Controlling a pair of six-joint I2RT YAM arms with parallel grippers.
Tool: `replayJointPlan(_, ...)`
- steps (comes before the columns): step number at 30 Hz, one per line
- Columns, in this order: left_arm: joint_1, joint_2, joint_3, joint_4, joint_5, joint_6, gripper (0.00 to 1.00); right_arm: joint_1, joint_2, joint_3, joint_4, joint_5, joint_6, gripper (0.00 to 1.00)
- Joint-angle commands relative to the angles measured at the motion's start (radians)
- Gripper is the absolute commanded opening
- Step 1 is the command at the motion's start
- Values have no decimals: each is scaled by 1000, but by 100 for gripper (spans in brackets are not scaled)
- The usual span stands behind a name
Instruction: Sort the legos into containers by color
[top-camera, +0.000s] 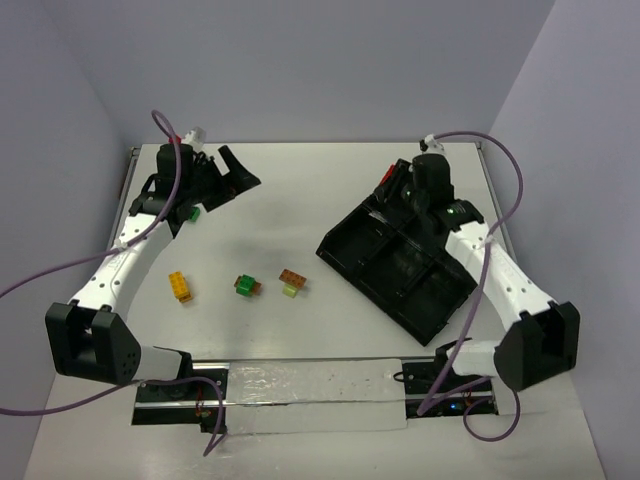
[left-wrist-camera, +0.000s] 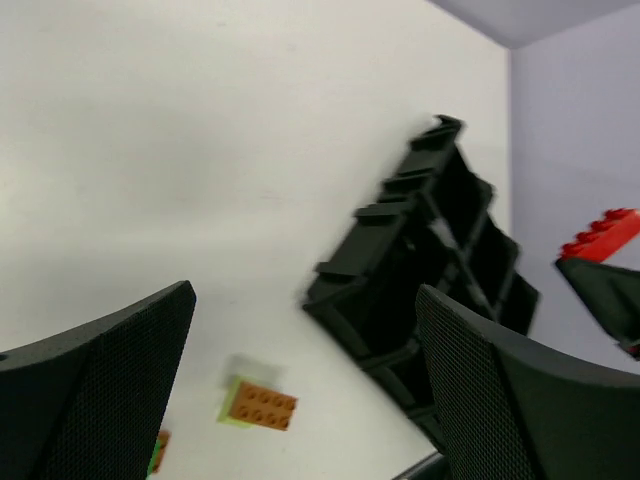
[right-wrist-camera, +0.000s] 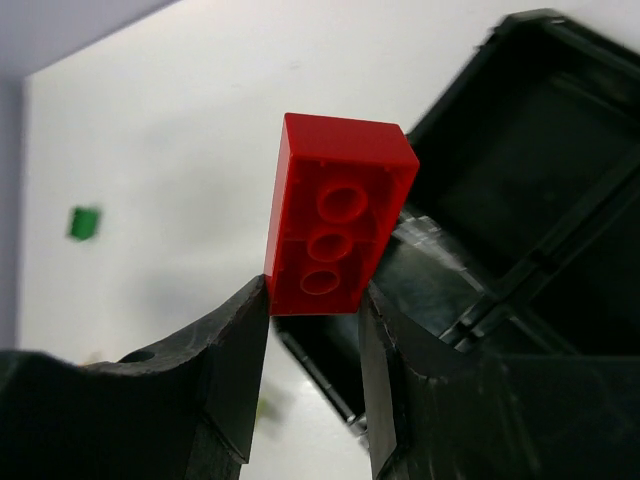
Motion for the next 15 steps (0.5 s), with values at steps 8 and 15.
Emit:
replayJointPlan(8, 0, -9, 53, -189, -251, 100, 99, -60, 285, 218, -128, 189, -50, 0)
replayJointPlan(15, 0, -14, 47, -200, -261, 110, 99, -76, 369, 236, -101, 182, -74, 14)
